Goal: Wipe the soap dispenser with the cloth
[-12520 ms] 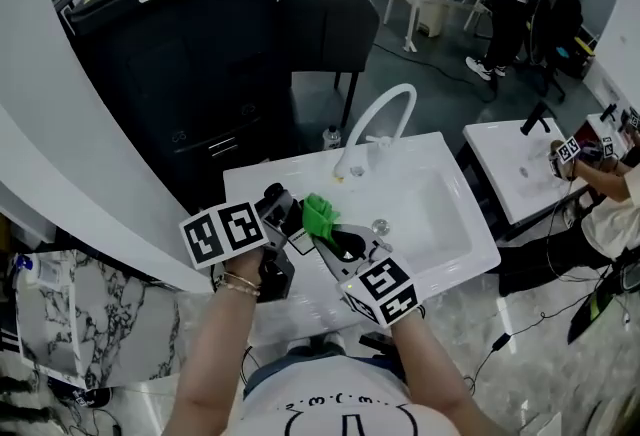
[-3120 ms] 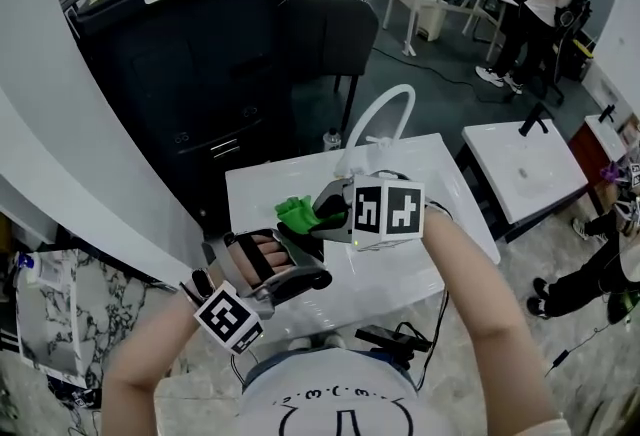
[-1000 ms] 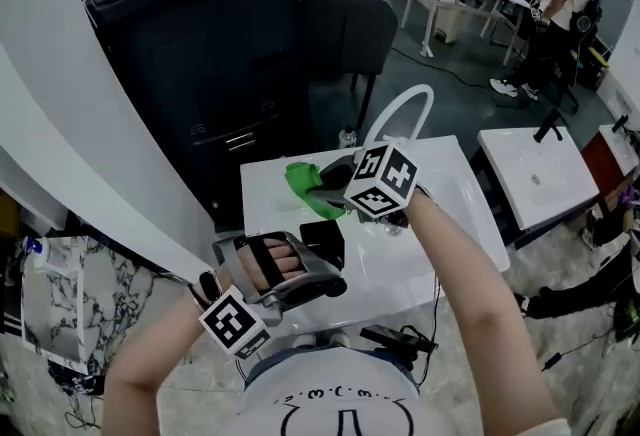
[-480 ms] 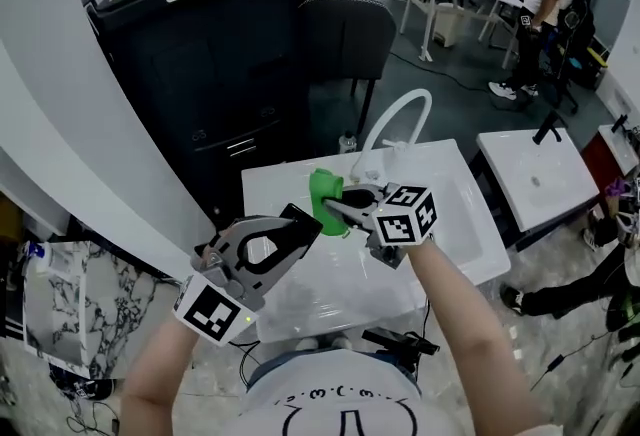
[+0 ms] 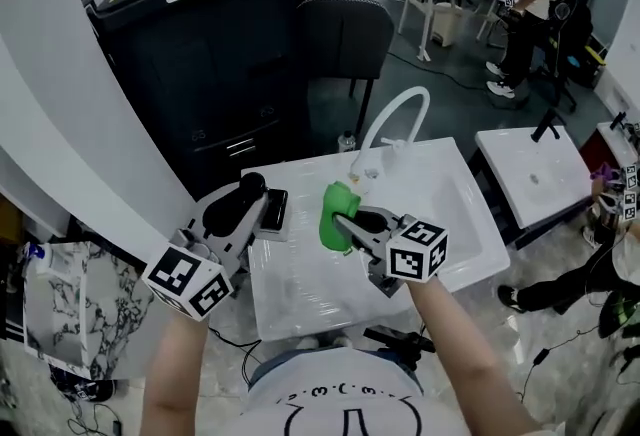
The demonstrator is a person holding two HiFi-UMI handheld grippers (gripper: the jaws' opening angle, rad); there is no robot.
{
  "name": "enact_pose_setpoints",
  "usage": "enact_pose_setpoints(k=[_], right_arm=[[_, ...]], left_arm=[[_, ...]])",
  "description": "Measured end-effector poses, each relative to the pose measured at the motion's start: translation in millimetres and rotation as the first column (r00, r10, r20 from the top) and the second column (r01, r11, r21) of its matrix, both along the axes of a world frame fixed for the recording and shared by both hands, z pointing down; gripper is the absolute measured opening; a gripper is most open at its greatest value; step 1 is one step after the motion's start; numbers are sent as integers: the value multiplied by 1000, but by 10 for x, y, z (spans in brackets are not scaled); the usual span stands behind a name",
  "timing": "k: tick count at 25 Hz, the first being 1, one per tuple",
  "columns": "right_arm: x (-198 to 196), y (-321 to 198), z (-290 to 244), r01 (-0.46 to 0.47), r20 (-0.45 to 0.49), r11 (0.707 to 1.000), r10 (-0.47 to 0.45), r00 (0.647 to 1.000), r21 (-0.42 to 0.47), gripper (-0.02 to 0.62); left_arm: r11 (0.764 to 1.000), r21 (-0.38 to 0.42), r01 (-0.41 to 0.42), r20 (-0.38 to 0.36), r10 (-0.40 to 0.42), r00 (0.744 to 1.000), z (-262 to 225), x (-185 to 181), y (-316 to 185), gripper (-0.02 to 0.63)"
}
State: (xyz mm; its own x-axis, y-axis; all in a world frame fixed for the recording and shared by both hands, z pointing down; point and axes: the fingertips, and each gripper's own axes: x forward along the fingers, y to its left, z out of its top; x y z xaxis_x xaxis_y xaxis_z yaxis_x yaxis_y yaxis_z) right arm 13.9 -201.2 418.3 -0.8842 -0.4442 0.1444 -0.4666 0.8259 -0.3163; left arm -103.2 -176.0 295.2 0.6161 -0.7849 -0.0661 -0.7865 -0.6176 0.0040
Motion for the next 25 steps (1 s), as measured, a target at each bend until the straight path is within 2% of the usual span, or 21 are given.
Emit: enact_pose_setpoints(k=[3,7,9,16,20,25], right_arm=[[-18,67,-38,-23,43,1000,23,999,-4,49],[-188,140,-52,-6,86,1000,9,996,-30,49],[-336,193,-64,25,92,999,-22,996,-27,49],[-674,243,-255,69,151,997,-71,986,20,49],[-730,251,-252,69,141,997,-74,987,40,49],[-769,329,-268,86,123,994,-93,988,64,49]], left_arm=[[996,-87,7,-144,-20,989,-92,-45,-60,91],[977,-205,-53,-337,-20,941,-240,-46,-179,91],[962,-257,-90,-391,-18,920,-283,-8,-239,91],[933,-331,-139,-427,-17,904,-300,122,-310,91],[916,-365,-165,-460,-24,887,-280,126,-310,92],[917,-366,-161,-467,-31,884,-253,95,-341,92]])
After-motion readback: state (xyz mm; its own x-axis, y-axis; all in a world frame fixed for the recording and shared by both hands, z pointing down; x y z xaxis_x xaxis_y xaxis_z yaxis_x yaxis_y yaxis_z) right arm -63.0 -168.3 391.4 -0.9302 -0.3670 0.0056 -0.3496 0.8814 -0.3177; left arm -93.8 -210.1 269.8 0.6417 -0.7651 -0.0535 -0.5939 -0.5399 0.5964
